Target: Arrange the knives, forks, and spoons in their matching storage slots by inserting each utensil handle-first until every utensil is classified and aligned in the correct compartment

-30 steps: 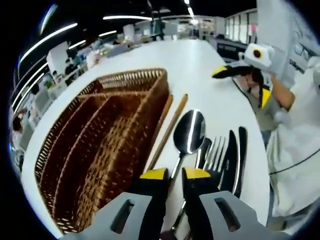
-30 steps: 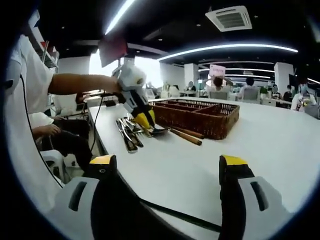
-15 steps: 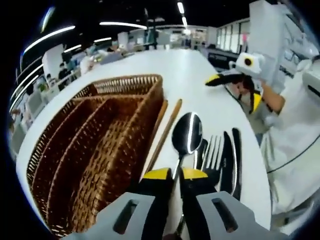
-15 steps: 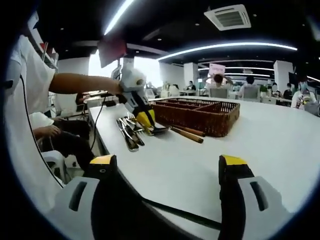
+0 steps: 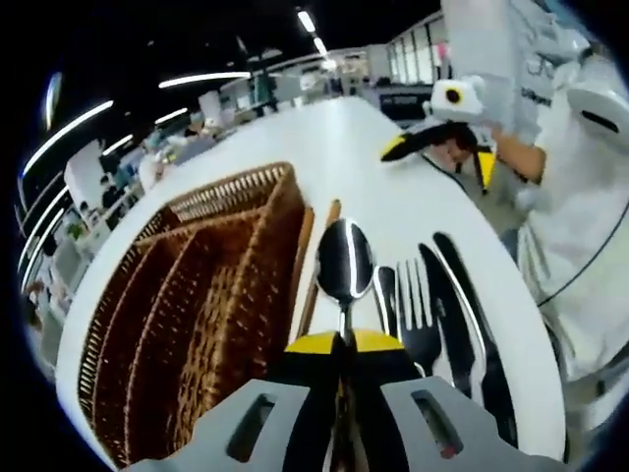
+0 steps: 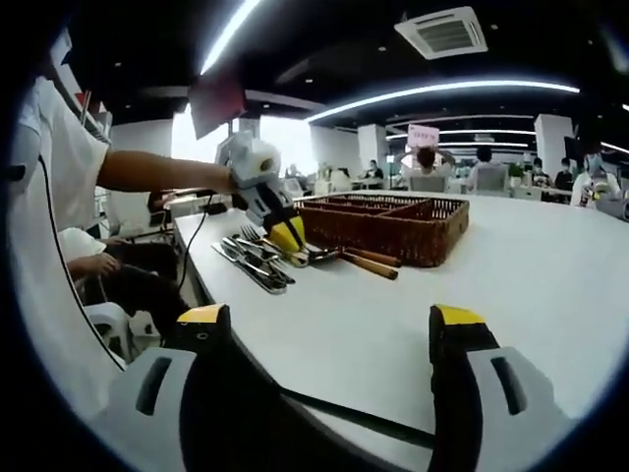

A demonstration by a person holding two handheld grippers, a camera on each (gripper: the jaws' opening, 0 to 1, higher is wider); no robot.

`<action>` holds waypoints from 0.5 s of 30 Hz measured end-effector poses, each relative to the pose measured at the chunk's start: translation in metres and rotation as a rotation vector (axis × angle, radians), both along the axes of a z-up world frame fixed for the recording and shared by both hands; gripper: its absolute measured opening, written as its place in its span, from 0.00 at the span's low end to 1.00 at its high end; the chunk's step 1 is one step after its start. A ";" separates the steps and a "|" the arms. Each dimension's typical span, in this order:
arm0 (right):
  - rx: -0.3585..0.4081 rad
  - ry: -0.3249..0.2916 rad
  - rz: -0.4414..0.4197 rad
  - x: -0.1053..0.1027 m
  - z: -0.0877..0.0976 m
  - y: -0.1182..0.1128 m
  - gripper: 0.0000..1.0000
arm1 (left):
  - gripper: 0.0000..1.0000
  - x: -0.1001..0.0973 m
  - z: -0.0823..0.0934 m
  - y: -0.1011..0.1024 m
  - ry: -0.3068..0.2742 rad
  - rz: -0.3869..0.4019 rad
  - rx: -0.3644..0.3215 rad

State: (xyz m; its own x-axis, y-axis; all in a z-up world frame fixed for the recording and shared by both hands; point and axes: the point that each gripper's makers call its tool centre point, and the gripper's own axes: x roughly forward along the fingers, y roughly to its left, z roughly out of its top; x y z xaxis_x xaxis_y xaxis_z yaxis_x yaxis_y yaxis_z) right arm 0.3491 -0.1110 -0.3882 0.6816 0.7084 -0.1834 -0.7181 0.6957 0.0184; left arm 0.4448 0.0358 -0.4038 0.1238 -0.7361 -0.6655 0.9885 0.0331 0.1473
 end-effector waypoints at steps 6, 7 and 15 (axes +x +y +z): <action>-0.009 0.004 0.006 0.000 -0.002 0.003 0.85 | 0.03 0.002 0.000 0.003 0.007 0.009 0.021; -0.016 0.006 0.005 0.000 -0.003 0.002 0.85 | 0.03 0.001 0.000 0.005 0.016 0.011 0.027; -0.009 0.008 -0.010 0.002 0.000 -0.001 0.85 | 0.03 -0.002 0.002 0.012 0.091 0.064 0.016</action>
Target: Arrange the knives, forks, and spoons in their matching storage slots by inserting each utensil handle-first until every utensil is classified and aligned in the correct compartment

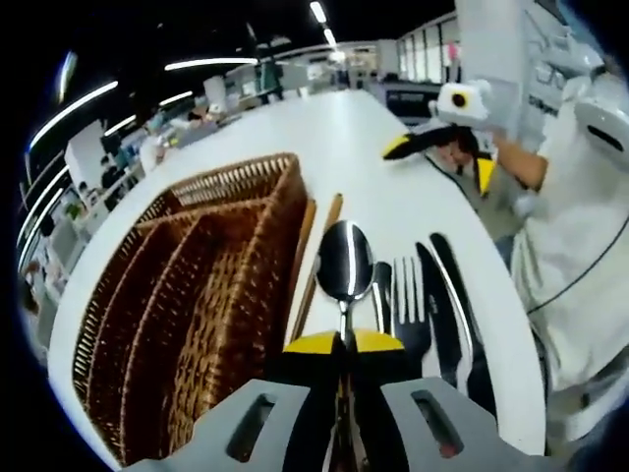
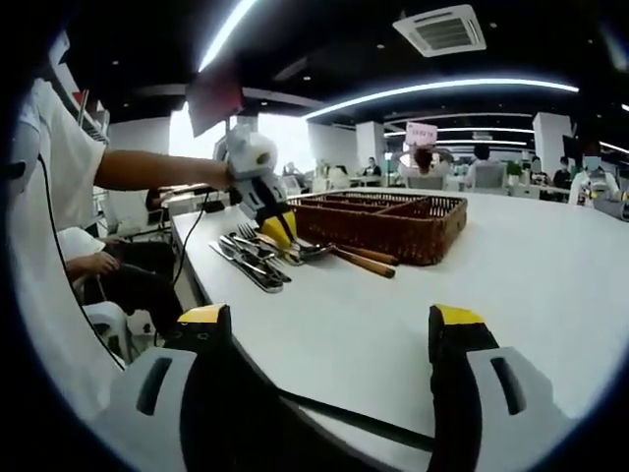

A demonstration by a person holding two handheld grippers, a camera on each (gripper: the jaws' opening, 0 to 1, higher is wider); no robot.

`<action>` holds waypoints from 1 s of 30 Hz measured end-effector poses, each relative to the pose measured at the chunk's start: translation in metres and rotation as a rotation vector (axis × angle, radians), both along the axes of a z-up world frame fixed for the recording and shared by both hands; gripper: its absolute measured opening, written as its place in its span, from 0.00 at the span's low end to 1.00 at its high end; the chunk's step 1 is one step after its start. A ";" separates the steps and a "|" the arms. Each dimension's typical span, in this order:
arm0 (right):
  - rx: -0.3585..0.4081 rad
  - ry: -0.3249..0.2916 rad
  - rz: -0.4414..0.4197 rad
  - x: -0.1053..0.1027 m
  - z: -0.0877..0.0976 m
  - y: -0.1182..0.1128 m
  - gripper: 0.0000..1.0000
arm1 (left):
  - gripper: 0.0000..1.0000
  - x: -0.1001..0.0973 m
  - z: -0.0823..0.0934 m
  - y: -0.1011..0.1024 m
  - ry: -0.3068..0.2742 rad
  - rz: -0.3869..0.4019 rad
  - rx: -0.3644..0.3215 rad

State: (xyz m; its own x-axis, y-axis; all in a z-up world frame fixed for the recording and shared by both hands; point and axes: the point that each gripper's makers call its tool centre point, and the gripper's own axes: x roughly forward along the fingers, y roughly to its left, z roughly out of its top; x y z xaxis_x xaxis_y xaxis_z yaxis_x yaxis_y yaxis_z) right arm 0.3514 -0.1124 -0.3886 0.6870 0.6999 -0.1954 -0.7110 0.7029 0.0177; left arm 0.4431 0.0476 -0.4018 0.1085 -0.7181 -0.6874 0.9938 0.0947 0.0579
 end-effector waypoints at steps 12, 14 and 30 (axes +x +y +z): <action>-0.016 0.004 0.021 -0.002 -0.001 0.012 0.83 | 0.03 -0.005 0.023 -0.008 0.054 0.019 -0.029; -0.020 0.007 0.023 -0.002 -0.002 0.014 0.82 | 0.03 0.002 0.028 -0.007 0.047 0.021 -0.019; 0.022 0.004 0.013 -0.001 0.001 0.015 0.82 | 0.03 0.031 0.055 -0.003 0.074 0.059 -0.003</action>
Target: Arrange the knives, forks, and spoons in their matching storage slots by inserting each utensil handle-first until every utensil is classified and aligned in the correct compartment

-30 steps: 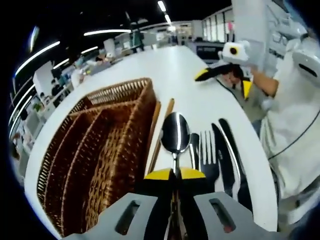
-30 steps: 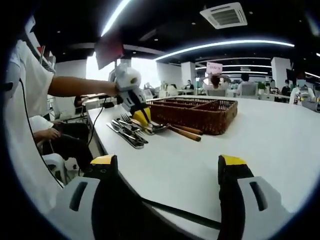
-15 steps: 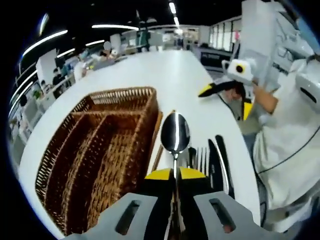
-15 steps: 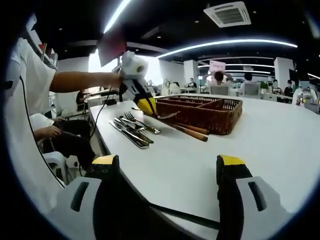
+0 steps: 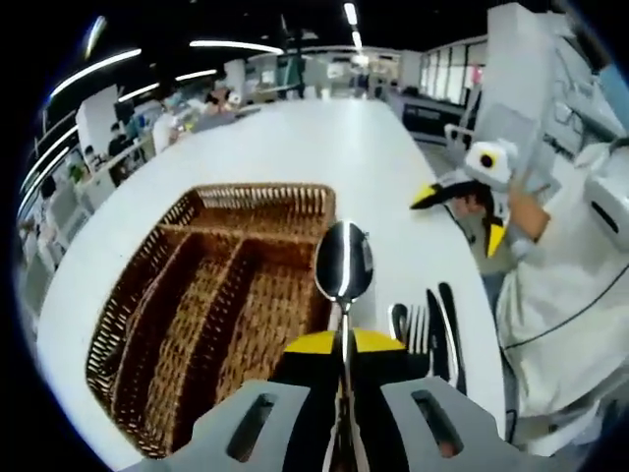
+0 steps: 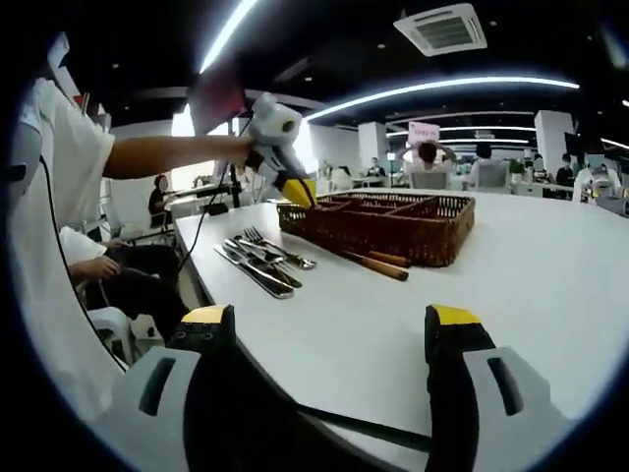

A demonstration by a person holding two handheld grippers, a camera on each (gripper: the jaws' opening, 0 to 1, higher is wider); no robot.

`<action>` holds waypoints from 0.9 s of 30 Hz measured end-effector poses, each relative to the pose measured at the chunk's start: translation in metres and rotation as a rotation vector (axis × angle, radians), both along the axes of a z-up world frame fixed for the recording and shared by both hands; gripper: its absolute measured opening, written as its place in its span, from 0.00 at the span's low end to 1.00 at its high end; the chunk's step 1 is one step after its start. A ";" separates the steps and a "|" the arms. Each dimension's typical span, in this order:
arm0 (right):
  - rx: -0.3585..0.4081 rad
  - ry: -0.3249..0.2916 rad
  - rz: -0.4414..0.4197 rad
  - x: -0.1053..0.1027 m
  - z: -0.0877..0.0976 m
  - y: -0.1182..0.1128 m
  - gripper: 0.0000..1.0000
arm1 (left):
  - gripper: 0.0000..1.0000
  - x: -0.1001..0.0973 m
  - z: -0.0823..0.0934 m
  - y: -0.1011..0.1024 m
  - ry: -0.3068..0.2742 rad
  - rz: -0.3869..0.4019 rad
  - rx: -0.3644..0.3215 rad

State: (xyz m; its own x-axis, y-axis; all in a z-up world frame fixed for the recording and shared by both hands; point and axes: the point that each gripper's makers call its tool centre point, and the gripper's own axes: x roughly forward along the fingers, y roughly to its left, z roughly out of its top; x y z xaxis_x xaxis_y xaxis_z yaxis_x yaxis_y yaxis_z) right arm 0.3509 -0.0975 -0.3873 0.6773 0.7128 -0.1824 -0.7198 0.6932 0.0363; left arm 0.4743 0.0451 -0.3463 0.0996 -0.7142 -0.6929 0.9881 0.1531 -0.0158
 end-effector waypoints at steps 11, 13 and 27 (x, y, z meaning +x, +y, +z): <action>0.021 0.004 -0.004 0.001 0.001 -0.001 0.82 | 0.03 0.022 0.020 0.005 0.000 0.005 0.024; 0.020 0.002 -0.006 0.001 0.001 -0.002 0.82 | 0.03 0.028 0.023 0.005 -0.009 0.007 0.031; 0.041 -0.018 -0.038 0.005 0.016 -0.011 0.82 | 0.03 0.061 0.035 0.003 -0.013 0.004 0.063</action>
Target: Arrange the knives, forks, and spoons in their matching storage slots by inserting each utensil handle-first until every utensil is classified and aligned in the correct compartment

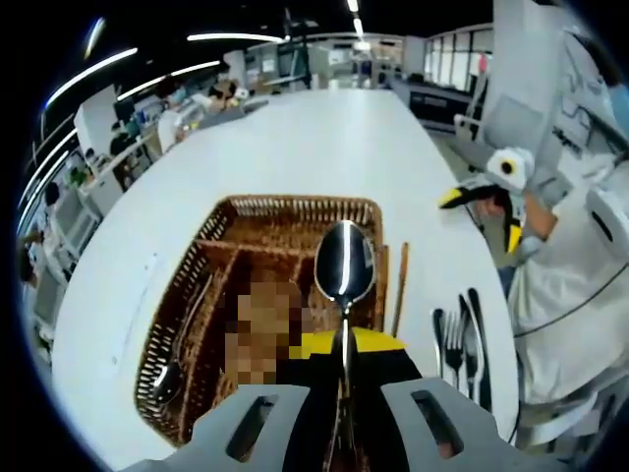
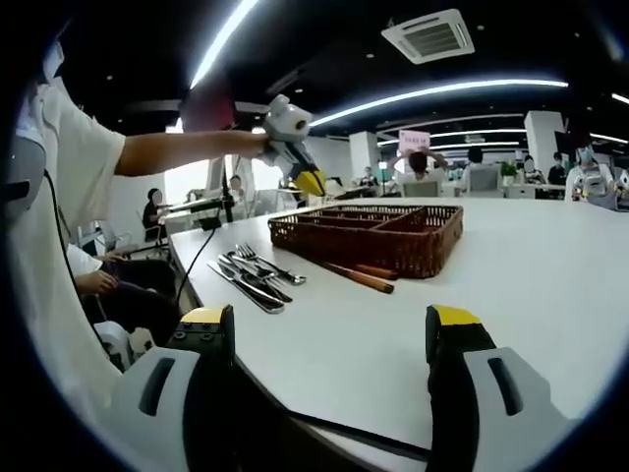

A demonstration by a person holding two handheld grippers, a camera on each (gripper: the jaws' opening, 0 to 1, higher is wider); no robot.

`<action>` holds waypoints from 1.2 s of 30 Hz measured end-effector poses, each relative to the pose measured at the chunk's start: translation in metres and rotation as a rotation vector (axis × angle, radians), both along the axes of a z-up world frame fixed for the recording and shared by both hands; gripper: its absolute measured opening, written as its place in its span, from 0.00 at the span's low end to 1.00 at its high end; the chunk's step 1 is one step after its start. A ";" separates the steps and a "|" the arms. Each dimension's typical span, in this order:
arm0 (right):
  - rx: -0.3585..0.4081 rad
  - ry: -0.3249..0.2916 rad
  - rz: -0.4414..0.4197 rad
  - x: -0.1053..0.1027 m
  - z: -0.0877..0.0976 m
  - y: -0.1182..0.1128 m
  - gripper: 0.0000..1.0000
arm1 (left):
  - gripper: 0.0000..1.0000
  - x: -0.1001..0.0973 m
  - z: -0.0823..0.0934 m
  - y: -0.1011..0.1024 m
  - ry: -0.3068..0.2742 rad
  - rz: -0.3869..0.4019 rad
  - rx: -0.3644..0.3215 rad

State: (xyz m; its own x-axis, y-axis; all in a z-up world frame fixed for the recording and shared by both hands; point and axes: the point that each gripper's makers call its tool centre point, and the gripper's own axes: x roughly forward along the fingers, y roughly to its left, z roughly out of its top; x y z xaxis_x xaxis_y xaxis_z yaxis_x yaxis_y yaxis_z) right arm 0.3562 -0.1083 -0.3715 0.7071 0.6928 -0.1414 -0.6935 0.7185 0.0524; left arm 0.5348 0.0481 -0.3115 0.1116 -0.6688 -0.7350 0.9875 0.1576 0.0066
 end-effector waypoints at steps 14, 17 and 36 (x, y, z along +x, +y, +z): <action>-0.020 -0.002 -0.012 0.008 0.000 0.000 0.82 | 0.03 0.036 0.000 0.001 -0.012 0.021 0.001; -0.027 0.000 -0.012 0.009 -0.001 0.000 0.82 | 0.03 0.044 -0.001 0.000 -0.013 0.023 -0.005; -0.061 0.016 -0.045 0.025 -0.004 -0.013 0.82 | 0.03 0.112 -0.020 0.004 -0.011 0.052 0.019</action>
